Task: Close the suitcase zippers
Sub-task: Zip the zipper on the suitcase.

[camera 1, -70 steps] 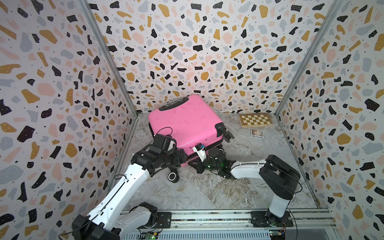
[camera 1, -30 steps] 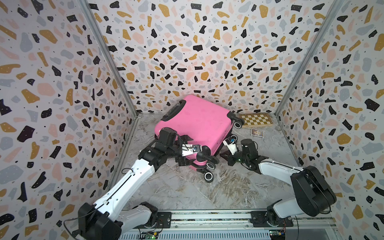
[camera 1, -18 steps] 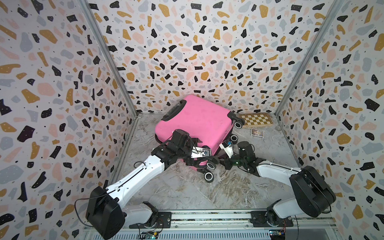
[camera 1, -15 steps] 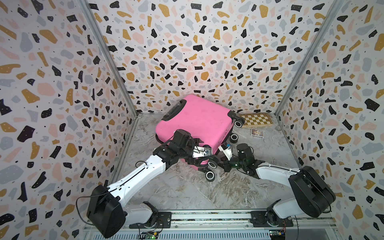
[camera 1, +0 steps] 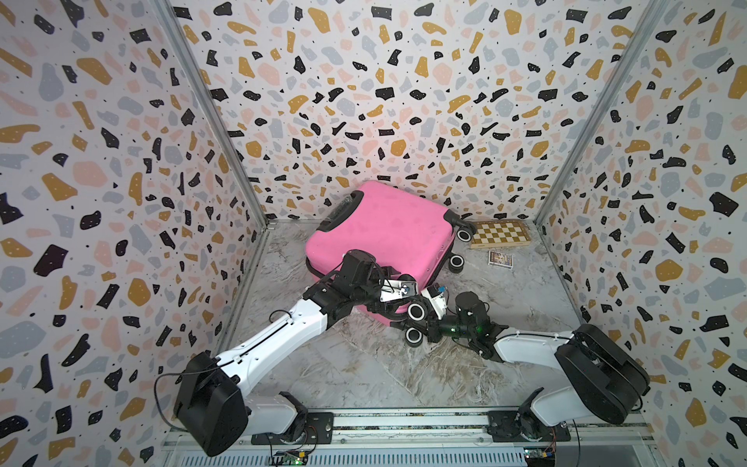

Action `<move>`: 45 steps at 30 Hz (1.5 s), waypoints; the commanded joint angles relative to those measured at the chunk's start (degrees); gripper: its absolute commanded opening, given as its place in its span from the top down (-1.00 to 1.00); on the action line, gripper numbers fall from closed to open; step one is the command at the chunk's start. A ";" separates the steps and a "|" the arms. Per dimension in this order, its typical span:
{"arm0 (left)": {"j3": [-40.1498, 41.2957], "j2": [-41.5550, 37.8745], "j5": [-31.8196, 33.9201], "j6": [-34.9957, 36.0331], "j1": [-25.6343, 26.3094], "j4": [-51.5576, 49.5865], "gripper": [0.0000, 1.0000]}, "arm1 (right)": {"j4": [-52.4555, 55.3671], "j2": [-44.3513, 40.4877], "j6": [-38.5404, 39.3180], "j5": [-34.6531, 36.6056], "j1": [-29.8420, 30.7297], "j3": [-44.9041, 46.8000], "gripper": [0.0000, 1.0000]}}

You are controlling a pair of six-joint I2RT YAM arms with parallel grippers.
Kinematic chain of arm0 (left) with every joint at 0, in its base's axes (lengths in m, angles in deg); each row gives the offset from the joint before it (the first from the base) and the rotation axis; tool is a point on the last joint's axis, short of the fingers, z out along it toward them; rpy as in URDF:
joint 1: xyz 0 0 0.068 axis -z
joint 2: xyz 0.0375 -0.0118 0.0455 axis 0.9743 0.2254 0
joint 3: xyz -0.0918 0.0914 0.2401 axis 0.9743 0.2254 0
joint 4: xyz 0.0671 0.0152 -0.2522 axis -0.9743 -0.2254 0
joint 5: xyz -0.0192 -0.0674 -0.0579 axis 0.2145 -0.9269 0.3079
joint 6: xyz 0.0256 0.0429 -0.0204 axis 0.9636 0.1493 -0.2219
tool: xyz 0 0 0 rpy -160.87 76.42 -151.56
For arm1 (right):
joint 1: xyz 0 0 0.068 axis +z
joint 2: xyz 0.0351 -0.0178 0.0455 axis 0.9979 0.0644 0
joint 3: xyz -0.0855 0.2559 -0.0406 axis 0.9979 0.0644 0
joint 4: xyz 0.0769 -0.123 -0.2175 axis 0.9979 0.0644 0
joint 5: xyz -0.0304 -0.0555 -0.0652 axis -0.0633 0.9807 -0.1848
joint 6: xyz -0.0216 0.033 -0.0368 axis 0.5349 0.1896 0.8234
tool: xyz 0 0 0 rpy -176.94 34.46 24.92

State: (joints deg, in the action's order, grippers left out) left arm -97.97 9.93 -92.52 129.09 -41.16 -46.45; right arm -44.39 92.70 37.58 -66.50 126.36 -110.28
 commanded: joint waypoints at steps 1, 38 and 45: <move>-2.73 1.24 6.65 -6.93 -1.42 8.89 -0.63 | -5.12 -1.34 1.06 -10.93 5.41 -0.85 1.00; -70.84 47.59 -2.25 -52.25 -34.16 -32.67 -0.46 | 9.19 -9.44 6.59 -0.74 -1.29 3.69 1.00; -78.59 57.41 -4.15 -50.02 -34.14 -33.96 -0.29 | 10.65 -9.44 6.47 -0.52 -1.29 3.37 1.00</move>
State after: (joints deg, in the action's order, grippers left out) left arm -174.16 65.45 -94.38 77.42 -75.41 -79.04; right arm -36.11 85.21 42.19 -64.44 124.76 -107.02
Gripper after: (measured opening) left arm 0.660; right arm 0.061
